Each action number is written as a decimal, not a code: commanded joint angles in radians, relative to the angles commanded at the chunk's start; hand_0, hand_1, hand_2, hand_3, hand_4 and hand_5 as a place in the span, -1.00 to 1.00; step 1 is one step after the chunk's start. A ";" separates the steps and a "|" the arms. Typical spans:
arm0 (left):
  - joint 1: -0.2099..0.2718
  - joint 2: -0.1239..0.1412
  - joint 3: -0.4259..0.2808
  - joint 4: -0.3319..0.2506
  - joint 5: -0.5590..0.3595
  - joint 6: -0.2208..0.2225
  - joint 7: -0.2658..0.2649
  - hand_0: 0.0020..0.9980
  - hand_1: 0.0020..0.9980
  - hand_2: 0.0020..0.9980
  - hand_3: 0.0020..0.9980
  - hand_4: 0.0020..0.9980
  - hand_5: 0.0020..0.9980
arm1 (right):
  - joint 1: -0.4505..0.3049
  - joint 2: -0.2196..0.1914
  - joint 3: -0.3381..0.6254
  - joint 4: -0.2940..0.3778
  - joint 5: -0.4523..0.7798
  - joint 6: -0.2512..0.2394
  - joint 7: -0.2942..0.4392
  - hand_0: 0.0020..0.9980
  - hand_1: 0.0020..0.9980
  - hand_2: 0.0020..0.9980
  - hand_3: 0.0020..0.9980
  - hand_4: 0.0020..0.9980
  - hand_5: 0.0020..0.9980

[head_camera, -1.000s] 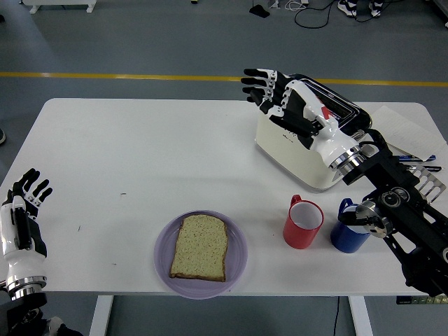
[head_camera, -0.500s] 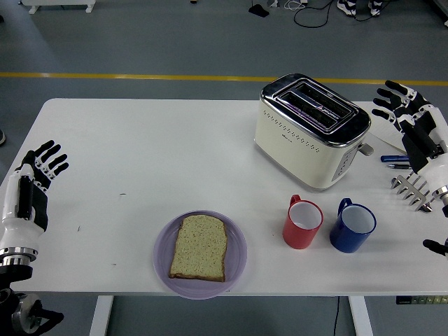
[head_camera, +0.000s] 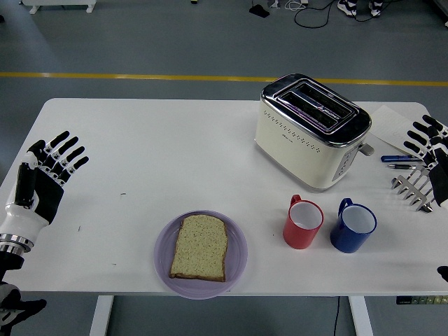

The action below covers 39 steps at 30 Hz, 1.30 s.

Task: Push plate across desktop,pick up the break from the machine,place the break in the plate

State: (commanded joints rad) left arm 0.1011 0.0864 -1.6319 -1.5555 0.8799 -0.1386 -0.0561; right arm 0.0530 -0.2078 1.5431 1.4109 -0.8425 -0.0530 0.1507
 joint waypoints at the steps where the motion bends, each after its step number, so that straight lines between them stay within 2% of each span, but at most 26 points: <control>1: 0.005 -0.006 -0.004 0.000 0.003 -0.003 0.002 0.63 0.67 0.74 0.67 0.02 1.00 | 0.001 0.004 0.005 -0.008 0.020 0.000 -0.001 0.48 0.44 0.48 0.51 0.16 0.02; 10: 0.047 -0.034 -0.001 0.016 0.012 0.012 0.014 0.63 0.67 0.74 0.66 0.04 1.00 | 0.007 0.002 0.021 -0.028 0.061 0.006 -0.004 0.48 0.44 0.48 0.51 0.14 0.02; 13: 0.058 -0.042 0.000 0.024 0.016 0.019 0.015 0.62 0.66 0.72 0.65 0.04 1.00 | 0.008 0.002 0.021 -0.032 0.070 0.008 -0.035 0.48 0.44 0.48 0.51 0.13 0.02; 14: 0.061 -0.043 0.001 0.025 0.015 0.020 0.014 0.62 0.66 0.72 0.65 0.04 1.00 | 0.009 0.002 0.020 -0.035 0.061 0.008 -0.062 0.48 0.44 0.48 0.51 0.13 0.02; 17: 0.061 -0.041 0.005 0.025 0.013 0.021 0.014 0.62 0.66 0.72 0.64 0.06 1.00 | 0.008 0.001 0.017 -0.038 0.065 0.011 -0.079 0.48 0.44 0.48 0.50 0.10 0.04; 39: 0.054 -0.042 0.014 0.032 0.004 0.022 0.017 0.62 0.65 0.69 0.62 0.07 1.00 | 0.010 0.011 0.029 -0.069 0.080 -0.016 -0.079 0.46 0.43 0.48 0.50 0.07 0.04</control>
State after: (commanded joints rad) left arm 0.1552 0.0449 -1.6175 -1.5238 0.8836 -0.1162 -0.0396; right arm 0.0626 -0.1971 1.5719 1.3421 -0.7621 -0.0692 0.0714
